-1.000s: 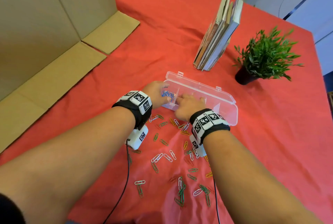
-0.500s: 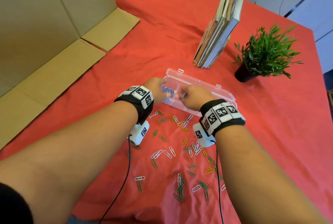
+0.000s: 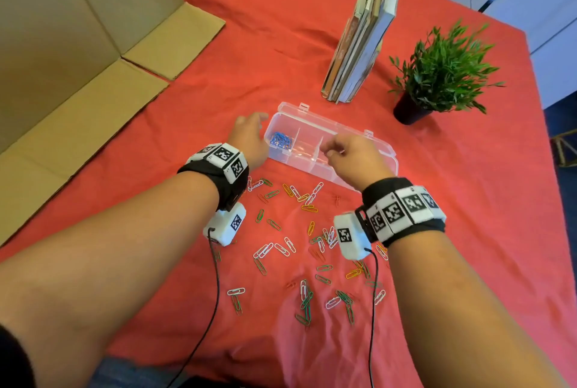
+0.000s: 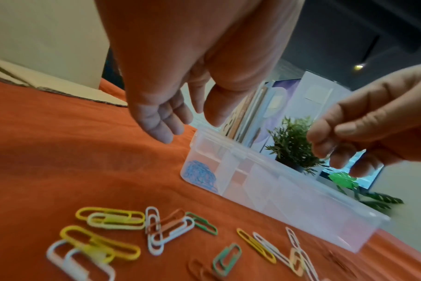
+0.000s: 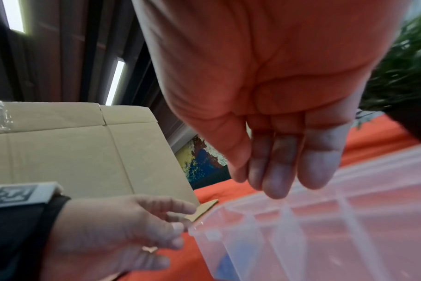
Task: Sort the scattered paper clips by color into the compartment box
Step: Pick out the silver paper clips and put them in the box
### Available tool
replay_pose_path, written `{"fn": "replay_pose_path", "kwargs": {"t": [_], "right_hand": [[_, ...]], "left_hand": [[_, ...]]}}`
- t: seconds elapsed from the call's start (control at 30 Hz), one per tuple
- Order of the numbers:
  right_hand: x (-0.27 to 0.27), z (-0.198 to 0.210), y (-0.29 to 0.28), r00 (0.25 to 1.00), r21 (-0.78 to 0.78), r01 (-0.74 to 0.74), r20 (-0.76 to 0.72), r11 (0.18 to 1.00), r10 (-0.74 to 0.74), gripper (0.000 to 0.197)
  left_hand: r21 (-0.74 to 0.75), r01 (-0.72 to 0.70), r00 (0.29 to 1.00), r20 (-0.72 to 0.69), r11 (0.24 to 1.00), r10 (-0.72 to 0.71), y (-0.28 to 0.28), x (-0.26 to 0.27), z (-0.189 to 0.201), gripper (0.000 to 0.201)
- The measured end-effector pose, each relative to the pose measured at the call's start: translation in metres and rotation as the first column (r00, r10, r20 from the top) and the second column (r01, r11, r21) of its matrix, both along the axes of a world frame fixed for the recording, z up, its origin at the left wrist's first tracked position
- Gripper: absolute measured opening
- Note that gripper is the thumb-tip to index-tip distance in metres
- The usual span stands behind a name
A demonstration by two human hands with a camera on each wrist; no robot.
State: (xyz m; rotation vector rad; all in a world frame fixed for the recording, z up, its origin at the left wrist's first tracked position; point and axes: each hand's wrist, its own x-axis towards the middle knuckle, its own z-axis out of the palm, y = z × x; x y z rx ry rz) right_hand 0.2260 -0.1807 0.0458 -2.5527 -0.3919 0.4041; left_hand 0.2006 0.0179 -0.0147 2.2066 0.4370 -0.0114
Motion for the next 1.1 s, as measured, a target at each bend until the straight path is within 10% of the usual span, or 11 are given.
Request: {"fn": "replay_pose_path", "kwargs": {"t": [0.3, 0.7, 0.87, 0.93, 1.1], "right_hand": [[-0.088, -0.053, -0.085, 0.985, -0.204, 0.066, -0.145, 0.977, -0.097, 0.018], [-0.115, -0.094, -0.056, 1.0, -0.295, 0.022, -0.006, 0.955, -0.025, 0.029], [-0.113, -0.094, -0.071, 0.968, -0.099, 0.183, -0.154, 0.978, -0.196, 0.025], [-0.113, -0.092, -0.077, 0.869, 0.157, 0.399, -0.381, 0.903, -0.318, 0.024], [-0.115, -0.07, -0.089, 0.567, 0.445, 0.795, -0.786, 0.412, -0.246, 0.029]], "left_hand": [[0.115, 0.329, 0.937, -0.162, 0.937, -0.309, -0.028, -0.098, -0.012, 0.015], [0.208, 0.445, 0.873, -0.317, 0.871, -0.371, -0.056, -0.143, -0.026, 0.027], [0.153, 0.434, 0.874, -0.311, 0.888, -0.374, -0.058, -0.143, -0.027, 0.023], [0.107, 0.393, 0.889, -0.297, 0.913, -0.348, -0.055, -0.142, -0.026, 0.019], [-0.222, 0.166, 0.95, -0.225, 0.961, -0.216, -0.038, -0.135, -0.021, 0.032]]}}
